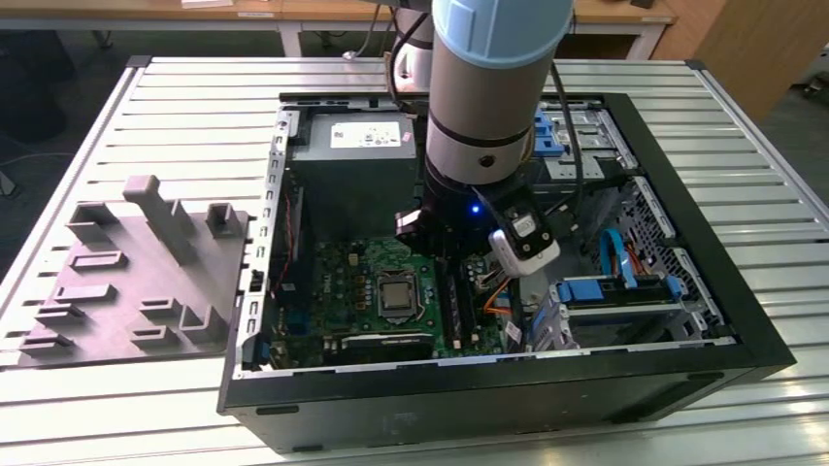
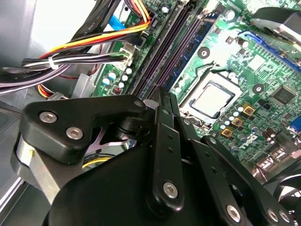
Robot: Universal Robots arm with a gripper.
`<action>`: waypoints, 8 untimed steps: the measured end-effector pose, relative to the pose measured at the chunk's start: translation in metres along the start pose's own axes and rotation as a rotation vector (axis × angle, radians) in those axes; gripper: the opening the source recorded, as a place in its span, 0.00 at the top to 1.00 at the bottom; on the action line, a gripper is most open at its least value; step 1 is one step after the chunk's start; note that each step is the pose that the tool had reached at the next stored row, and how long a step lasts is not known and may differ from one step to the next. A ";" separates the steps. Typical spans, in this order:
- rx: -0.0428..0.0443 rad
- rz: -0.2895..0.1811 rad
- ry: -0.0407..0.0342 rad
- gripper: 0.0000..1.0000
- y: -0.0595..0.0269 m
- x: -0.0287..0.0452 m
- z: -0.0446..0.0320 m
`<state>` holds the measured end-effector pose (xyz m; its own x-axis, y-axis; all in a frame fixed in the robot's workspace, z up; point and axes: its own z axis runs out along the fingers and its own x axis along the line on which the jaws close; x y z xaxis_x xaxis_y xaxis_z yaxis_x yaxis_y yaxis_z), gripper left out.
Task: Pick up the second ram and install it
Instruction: 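Insert the second ram into the second slot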
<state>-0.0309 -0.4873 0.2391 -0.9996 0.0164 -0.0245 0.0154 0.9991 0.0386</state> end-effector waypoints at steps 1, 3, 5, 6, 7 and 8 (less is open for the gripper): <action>0.0008 0.002 -0.0001 0.89 0.0003 0.0000 0.0000; 0.0041 0.009 -0.0004 0.89 0.0009 0.0000 0.0000; 0.0091 0.016 -0.0008 0.89 0.0012 0.0000 0.0001; 0.0107 0.020 -0.0009 0.89 0.0014 0.0000 0.0001; 0.0108 0.022 -0.0010 0.89 0.0015 0.0000 0.0002; 0.0109 0.023 -0.0011 0.89 0.0017 0.0000 0.0004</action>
<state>-0.0309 -0.4855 0.2388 -0.9989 0.0398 -0.0248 0.0391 0.9988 0.0283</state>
